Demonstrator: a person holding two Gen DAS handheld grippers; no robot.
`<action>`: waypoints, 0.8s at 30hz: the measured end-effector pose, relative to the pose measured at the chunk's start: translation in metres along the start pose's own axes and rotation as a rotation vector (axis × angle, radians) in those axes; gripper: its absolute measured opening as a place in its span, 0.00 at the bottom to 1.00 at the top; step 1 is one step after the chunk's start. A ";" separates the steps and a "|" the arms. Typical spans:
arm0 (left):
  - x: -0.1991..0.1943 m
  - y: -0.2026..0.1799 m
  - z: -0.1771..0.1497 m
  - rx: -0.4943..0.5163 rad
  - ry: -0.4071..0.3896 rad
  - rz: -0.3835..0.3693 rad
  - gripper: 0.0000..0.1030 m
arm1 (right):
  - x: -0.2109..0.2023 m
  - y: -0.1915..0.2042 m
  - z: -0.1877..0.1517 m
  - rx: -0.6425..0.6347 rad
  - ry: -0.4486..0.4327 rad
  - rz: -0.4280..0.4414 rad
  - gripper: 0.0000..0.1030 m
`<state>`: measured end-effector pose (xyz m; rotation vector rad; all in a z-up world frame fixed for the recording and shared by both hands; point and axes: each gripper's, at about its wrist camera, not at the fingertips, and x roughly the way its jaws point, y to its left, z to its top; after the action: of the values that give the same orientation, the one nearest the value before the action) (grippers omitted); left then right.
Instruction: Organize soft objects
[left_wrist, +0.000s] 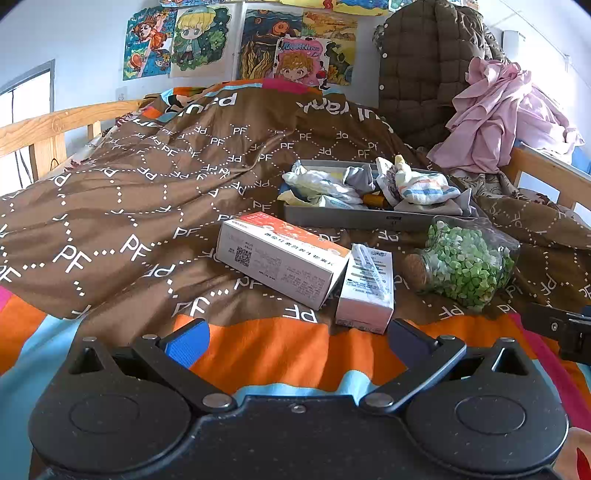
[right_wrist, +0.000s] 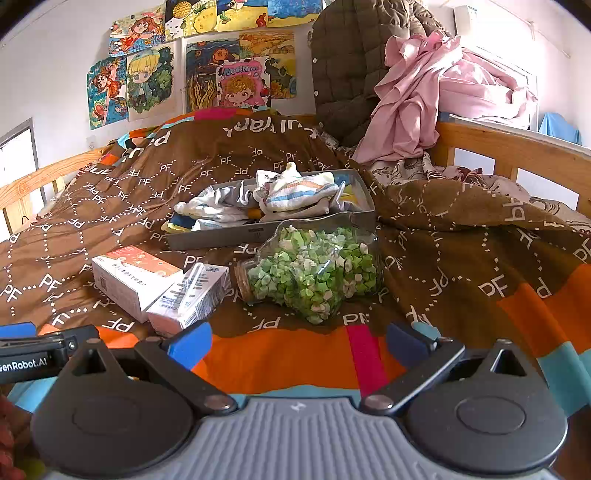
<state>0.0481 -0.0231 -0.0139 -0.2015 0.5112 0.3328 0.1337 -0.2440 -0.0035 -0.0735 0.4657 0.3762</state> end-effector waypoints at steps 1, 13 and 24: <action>0.000 0.000 0.000 0.000 0.000 0.000 0.99 | 0.000 0.000 0.000 0.000 0.001 0.000 1.00; 0.000 0.000 0.000 0.000 0.001 0.000 0.99 | 0.000 0.000 0.000 -0.001 -0.001 0.000 1.00; 0.001 0.001 -0.002 -0.004 0.007 0.003 0.99 | 0.000 0.000 0.000 -0.001 -0.001 0.000 1.00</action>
<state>0.0480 -0.0225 -0.0161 -0.2059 0.5182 0.3358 0.1336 -0.2437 -0.0031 -0.0740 0.4649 0.3768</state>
